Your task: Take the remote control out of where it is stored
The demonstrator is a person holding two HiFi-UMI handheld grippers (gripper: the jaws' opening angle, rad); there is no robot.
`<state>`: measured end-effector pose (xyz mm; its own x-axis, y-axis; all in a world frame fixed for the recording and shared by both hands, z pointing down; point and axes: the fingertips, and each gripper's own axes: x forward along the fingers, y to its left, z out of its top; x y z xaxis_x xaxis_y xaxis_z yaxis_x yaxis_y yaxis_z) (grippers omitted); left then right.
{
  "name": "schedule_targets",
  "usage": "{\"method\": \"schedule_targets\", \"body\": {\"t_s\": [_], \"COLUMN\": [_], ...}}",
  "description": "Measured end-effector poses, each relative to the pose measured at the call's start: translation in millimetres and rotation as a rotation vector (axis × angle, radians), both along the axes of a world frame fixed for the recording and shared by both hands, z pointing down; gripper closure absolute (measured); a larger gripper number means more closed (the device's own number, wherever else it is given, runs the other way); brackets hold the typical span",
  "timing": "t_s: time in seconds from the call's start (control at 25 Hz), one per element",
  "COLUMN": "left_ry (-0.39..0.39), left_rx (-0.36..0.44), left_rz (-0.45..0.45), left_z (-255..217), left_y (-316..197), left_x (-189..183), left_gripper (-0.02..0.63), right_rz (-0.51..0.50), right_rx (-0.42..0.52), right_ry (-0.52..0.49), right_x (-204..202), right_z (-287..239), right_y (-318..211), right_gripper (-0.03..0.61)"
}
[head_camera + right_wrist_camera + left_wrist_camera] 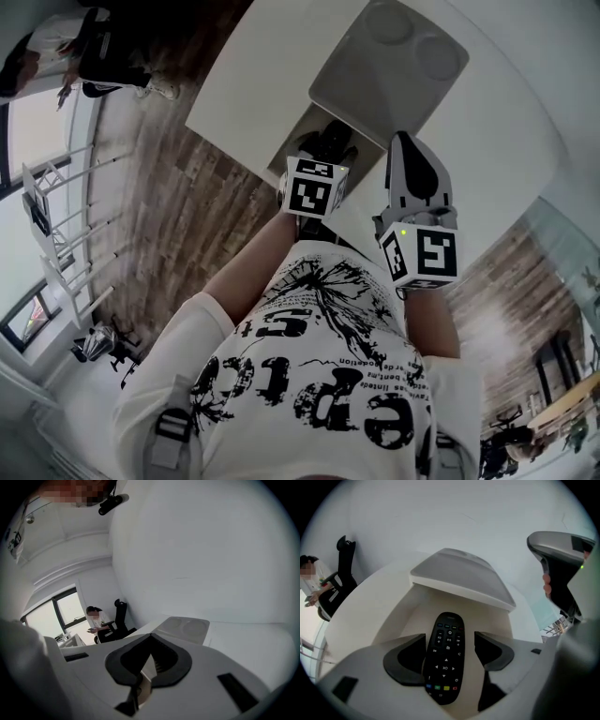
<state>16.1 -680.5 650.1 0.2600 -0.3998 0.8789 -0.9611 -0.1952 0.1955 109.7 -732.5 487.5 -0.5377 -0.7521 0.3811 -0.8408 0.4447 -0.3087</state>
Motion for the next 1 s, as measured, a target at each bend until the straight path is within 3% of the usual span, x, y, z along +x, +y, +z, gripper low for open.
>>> {"method": "schedule_targets", "body": {"t_s": [0.08,0.28,0.52,0.72,1.0], "left_ry": [-0.032,-0.119,-0.110,-0.098,-0.112], "left_rx": [-0.012,0.046,0.063,0.031,0.034], "left_rz": [-0.020,0.015,0.032,0.042,0.146], "left_z": [5.6,10.9,11.3,11.1,10.1], "left_y": [-2.8,1.7,-0.4,4.0,5.2], "left_x": [-1.6,-0.1,-1.4,-4.2,-4.8], "left_gripper": [0.295,0.295,0.296,0.324,0.348], "right_rz": [0.004,0.019,0.045,0.044,0.068], "right_rx": [-0.010,-0.021,-0.038,-0.026,0.016], "right_ry": [-0.016,-0.043,-0.069,-0.083,-0.100], "right_x": [2.1,7.1,10.0,6.2,3.7], "right_z": [0.7,-1.7,1.0,-12.1,-35.4], "right_y": [-4.5,-9.3,-17.5,-19.4,-15.0], "right_gripper": [0.578,0.578,0.578,0.578,0.578]}}
